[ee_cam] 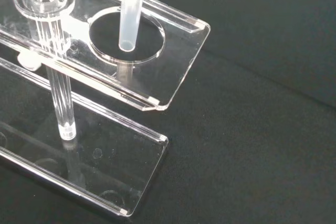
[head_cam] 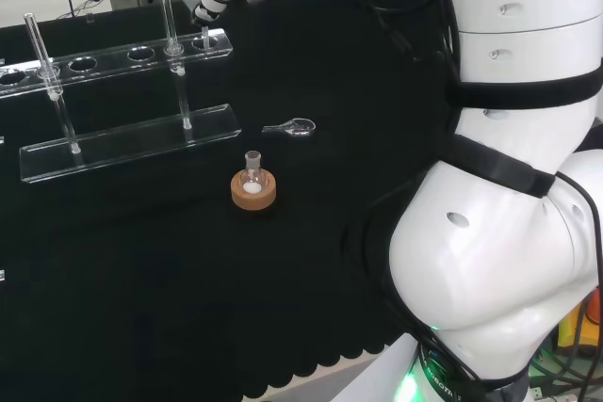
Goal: Put the funnel back on the funnel stand.
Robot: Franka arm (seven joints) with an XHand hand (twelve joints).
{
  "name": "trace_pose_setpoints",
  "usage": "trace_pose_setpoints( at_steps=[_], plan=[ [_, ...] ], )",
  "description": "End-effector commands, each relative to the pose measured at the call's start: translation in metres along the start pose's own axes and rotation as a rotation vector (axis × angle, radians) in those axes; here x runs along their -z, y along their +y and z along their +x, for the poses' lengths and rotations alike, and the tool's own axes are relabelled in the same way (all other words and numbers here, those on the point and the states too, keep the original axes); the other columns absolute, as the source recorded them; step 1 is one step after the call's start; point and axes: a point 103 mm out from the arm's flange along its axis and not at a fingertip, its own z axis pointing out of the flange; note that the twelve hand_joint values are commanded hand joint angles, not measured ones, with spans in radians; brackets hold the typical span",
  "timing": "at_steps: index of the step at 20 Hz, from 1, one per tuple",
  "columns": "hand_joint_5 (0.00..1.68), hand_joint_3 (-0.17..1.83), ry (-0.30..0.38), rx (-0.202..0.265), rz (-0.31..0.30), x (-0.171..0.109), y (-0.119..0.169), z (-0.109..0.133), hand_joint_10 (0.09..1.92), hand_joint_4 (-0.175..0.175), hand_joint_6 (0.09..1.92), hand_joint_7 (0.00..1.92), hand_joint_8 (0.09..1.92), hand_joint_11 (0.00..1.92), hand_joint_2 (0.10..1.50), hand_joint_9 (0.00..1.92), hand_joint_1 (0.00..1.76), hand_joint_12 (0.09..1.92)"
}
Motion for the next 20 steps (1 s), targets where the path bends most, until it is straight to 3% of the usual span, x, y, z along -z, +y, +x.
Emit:
trace_pose_setpoints(
  at_steps=[1,11,16,18,20],
  plan=[
    [0.64,0.64,-0.009,0.005,0.013,-0.008,0.006,0.001,0.3,-0.005,0.72,0.71,0.56,0.7,0.69,1.05,0.8,1.22],
    [0.62,0.64,-0.014,0.011,0.036,-0.024,0.013,0.008,0.29,-0.008,0.72,0.69,0.55,0.69,0.69,1.02,0.8,1.22],
    [0.52,0.63,0.0,0.011,0.073,-0.034,0.012,0.008,0.3,-0.023,0.67,0.6,0.58,0.65,0.69,0.95,0.79,1.24],
    [0.46,0.63,0.011,0.016,0.092,-0.037,0.011,0.008,0.33,-0.031,0.61,0.55,0.61,0.62,0.68,0.91,0.78,1.25],
    [0.35,0.62,0.021,0.016,0.114,-0.038,0.009,0.008,0.4,-0.04,0.39,0.38,0.65,0.49,0.67,0.74,0.75,1.3]
  ],
)
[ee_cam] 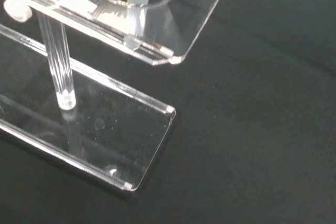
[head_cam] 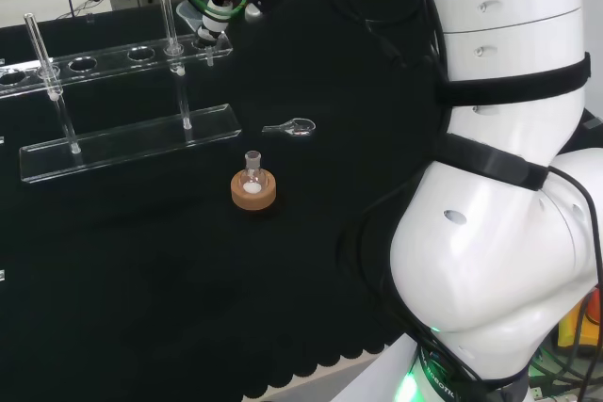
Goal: Put the funnel back on the funnel stand.
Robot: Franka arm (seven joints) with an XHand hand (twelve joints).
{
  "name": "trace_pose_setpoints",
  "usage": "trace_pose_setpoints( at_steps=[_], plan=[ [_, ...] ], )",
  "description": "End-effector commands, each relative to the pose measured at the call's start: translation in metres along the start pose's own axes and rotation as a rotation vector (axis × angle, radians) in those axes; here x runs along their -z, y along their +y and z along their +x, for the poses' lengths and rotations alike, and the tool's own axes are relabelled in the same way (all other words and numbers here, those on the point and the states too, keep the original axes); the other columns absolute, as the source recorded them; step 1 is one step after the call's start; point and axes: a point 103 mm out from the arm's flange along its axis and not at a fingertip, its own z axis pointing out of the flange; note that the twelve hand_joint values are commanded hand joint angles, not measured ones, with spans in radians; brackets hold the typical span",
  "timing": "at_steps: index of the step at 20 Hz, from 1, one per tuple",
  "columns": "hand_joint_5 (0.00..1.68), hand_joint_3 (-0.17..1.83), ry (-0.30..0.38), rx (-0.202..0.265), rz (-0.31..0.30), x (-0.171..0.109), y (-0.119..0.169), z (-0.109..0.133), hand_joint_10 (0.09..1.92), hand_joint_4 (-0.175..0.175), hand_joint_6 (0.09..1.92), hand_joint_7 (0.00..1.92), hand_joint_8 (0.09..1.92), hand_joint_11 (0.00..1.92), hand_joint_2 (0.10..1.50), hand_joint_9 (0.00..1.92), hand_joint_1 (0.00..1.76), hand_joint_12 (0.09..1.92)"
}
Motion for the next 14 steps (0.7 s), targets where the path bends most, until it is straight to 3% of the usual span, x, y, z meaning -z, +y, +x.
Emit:
trace_pose_setpoints(
  at_steps=[1,3,7,10,14],
  plan=[
    [0.27,0.61,0.028,0.006,0.058,-0.006,-0.004,0.0,0.42,-0.041,0.27,0.24,0.63,0.38,0.66,0.6,0.72,1.35],
    [0.17,0.56,0.033,0.003,0.076,-0.006,-0.007,0.0,0.54,-0.038,0.1,0.06,0.56,0.22,0.65,0.35,0.66,1.44],
    [0.08,0.47,0.041,0.002,0.068,0.0,-0.02,0.003,0.73,-0.032,0.09,0.0,0.26,0.07,0.65,0.07,0.58,1.51],
    [0.04,0.42,0.04,-0.009,0.027,0.011,-0.039,0.005,0.71,-0.029,0.09,0.0,0.1,0.03,0.65,0.01,0.53,1.53],
    [0.03,0.35,0.036,-0.034,-0.031,0.033,-0.074,0.01,0.69,-0.029,0.09,0.01,0.09,0.01,0.66,0.0,0.49,1.55]
  ],
)
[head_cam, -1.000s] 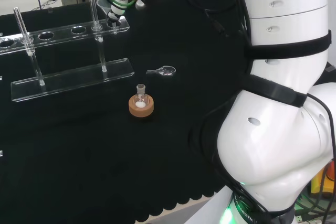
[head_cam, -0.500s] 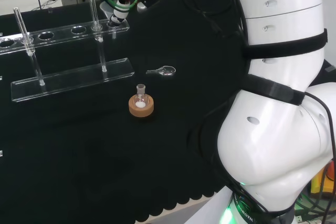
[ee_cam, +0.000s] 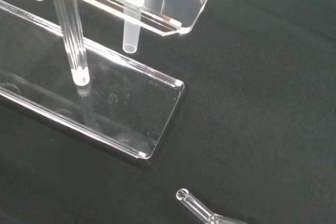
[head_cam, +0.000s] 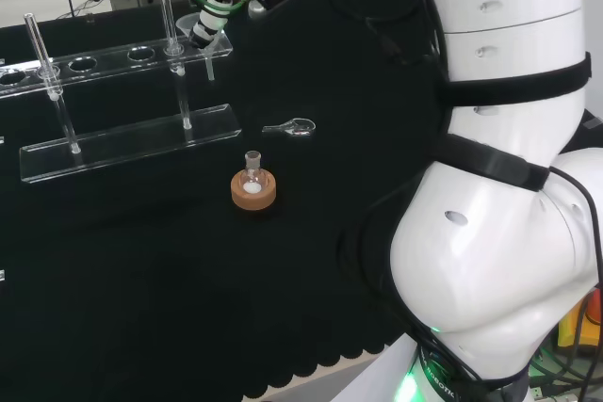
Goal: Put the funnel back on the funnel stand.
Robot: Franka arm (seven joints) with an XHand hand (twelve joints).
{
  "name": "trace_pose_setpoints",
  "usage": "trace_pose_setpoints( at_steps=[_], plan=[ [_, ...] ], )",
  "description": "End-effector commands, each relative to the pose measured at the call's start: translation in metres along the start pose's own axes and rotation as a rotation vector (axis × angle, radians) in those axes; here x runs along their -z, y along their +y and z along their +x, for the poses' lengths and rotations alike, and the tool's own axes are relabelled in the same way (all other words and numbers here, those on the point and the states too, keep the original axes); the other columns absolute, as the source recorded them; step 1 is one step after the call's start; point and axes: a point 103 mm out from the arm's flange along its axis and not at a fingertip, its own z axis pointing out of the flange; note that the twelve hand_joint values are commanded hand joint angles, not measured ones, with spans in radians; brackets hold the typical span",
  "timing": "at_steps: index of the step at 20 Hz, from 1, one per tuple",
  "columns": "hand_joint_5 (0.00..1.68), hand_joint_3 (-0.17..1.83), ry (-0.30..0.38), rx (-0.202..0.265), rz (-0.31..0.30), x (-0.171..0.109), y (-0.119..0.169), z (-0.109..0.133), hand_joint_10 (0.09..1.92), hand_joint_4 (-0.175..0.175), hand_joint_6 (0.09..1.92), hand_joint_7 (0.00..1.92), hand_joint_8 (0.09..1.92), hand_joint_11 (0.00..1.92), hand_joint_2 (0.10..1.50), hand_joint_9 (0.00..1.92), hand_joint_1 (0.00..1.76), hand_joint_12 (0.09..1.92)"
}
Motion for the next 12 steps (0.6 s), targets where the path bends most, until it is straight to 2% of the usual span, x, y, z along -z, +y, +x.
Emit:
trace_pose_setpoints(
  at_steps=[1,3,7,10,12],
  plan=[
    [0.03,0.33,0.007,-0.037,-0.099,0.03,-0.065,0.01,0.72,-0.03,0.09,0.02,0.09,0.01,0.67,0.0,0.49,1.54],
    [0.04,0.3,0.014,-0.052,-0.124,0.039,-0.087,0.015,0.76,-0.032,0.09,0.04,0.14,0.03,0.68,0.02,0.49,1.54],
    [0.07,0.26,0.025,-0.087,-0.17,0.05,-0.128,0.026,0.78,-0.035,0.09,0.0,0.37,0.07,0.7,0.07,0.49,1.53],
    [0.11,0.26,0.028,-0.11,-0.268,0.053,-0.159,0.034,0.75,-0.038,0.09,0.03,0.54,0.12,0.71,0.18,0.5,1.51],
    [0.15,0.26,0.039,-0.132,-0.273,0.052,-0.177,0.038,0.73,-0.039,0.09,0.07,0.6,0.17,0.72,0.26,0.52,1.49]
  ],
)
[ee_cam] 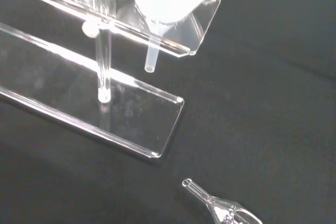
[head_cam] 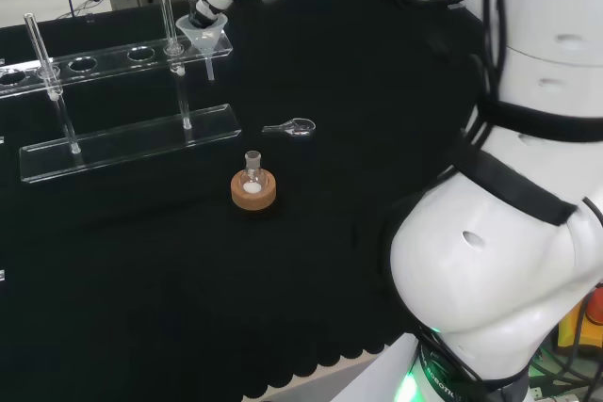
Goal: Put the funnel back on the funnel stand.
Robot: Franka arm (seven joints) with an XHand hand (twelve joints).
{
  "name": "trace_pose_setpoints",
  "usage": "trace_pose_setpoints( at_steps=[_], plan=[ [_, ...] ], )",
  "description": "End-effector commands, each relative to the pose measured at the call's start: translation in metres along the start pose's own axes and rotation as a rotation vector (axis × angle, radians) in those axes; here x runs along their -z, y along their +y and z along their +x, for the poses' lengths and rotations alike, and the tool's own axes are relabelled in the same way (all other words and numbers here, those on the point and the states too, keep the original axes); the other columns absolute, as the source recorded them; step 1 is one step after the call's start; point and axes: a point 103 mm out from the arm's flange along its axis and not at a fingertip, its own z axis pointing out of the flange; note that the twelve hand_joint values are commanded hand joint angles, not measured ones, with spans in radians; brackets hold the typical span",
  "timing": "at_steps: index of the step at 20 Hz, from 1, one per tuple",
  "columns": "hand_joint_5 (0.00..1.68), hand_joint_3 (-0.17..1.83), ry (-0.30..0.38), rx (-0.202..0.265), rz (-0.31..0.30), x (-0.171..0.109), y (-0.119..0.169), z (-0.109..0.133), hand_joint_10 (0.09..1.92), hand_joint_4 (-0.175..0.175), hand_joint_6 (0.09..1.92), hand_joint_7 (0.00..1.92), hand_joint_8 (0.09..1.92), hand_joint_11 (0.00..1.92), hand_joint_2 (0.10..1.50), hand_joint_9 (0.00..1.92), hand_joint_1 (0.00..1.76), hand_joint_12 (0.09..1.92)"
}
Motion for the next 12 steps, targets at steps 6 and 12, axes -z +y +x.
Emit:
trace_pose_setpoints(
  at_steps=[6,12],
  plan=[
    [0.18,0.29,0.061,-0.142,-0.156,0.007,-0.132,0.024,0.71,-0.041,0.09,0.11,0.65,0.22,0.74,0.33,0.56,1.48],
    [0.19,0.31,0.093,-0.209,-0.149,-0.014,-0.175,0.016,0.7,-0.041,0.09,0.12,0.65,0.23,0.75,0.35,0.6,1.47]
  ],
)
